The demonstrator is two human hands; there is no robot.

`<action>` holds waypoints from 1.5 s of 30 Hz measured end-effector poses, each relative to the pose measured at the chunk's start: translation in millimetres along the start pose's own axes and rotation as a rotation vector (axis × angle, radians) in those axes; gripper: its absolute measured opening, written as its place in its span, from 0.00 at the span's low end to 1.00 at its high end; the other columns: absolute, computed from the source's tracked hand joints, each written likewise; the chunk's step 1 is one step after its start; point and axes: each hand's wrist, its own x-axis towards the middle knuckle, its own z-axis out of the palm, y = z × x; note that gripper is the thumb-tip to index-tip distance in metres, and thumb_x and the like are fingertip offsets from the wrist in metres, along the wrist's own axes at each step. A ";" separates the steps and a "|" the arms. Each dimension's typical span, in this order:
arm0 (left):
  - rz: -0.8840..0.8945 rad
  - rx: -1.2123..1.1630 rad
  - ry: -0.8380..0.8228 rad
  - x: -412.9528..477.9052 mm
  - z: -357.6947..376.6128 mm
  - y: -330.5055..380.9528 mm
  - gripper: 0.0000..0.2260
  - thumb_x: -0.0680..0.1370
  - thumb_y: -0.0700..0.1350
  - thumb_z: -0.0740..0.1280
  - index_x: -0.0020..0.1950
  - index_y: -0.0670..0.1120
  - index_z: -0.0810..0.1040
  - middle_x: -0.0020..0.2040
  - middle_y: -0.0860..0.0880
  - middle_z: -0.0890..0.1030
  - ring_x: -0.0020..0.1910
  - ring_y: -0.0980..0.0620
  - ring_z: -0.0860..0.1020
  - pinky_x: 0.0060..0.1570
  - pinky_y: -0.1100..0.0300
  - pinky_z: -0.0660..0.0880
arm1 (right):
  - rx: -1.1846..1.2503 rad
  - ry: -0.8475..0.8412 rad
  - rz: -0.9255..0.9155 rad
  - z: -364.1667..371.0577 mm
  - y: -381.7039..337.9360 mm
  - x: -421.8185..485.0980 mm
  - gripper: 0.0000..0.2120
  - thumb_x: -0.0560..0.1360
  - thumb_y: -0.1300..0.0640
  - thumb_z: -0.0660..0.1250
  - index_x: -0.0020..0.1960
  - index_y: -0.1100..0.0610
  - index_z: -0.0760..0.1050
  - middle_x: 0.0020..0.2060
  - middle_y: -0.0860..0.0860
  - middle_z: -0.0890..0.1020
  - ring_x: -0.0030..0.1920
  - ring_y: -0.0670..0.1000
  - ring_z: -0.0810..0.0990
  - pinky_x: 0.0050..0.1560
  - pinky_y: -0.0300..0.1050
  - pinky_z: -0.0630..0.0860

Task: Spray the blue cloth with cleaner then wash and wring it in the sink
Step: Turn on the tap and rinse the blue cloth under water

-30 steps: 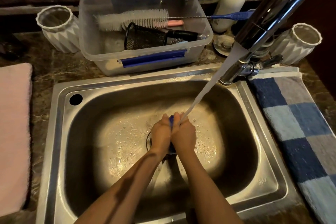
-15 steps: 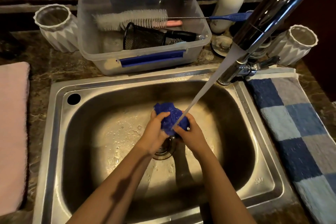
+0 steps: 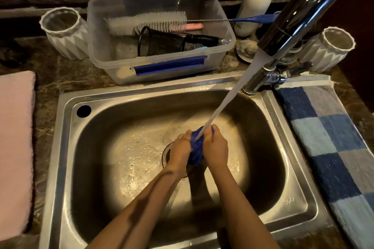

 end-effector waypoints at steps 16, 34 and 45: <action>-0.091 -0.171 -0.101 -11.7 1.2 3.6 0.14 0.79 0.46 0.60 0.36 0.44 0.75 0.26 0.49 0.74 0.24 0.55 0.73 0.23 0.66 0.70 | -0.055 0.060 0.043 17.8 -13.2 -1.4 0.17 0.78 0.44 0.56 0.40 0.54 0.73 0.33 0.49 0.77 0.38 0.52 0.78 0.39 0.46 0.75; -0.042 -0.126 0.041 5.6 -16.6 10.6 0.10 0.76 0.50 0.63 0.43 0.44 0.76 0.36 0.46 0.75 0.37 0.51 0.74 0.43 0.60 0.73 | 0.325 -0.068 0.029 34.5 -11.8 -38.8 0.13 0.77 0.46 0.56 0.56 0.51 0.72 0.47 0.48 0.74 0.47 0.44 0.76 0.50 0.40 0.76; 0.048 -0.031 0.023 -6.5 -0.6 8.6 0.12 0.80 0.49 0.59 0.40 0.48 0.77 0.39 0.46 0.80 0.39 0.49 0.78 0.43 0.58 0.75 | 0.257 0.067 0.242 22.8 -6.3 10.1 0.19 0.77 0.47 0.60 0.30 0.52 0.69 0.29 0.49 0.74 0.37 0.53 0.76 0.42 0.48 0.75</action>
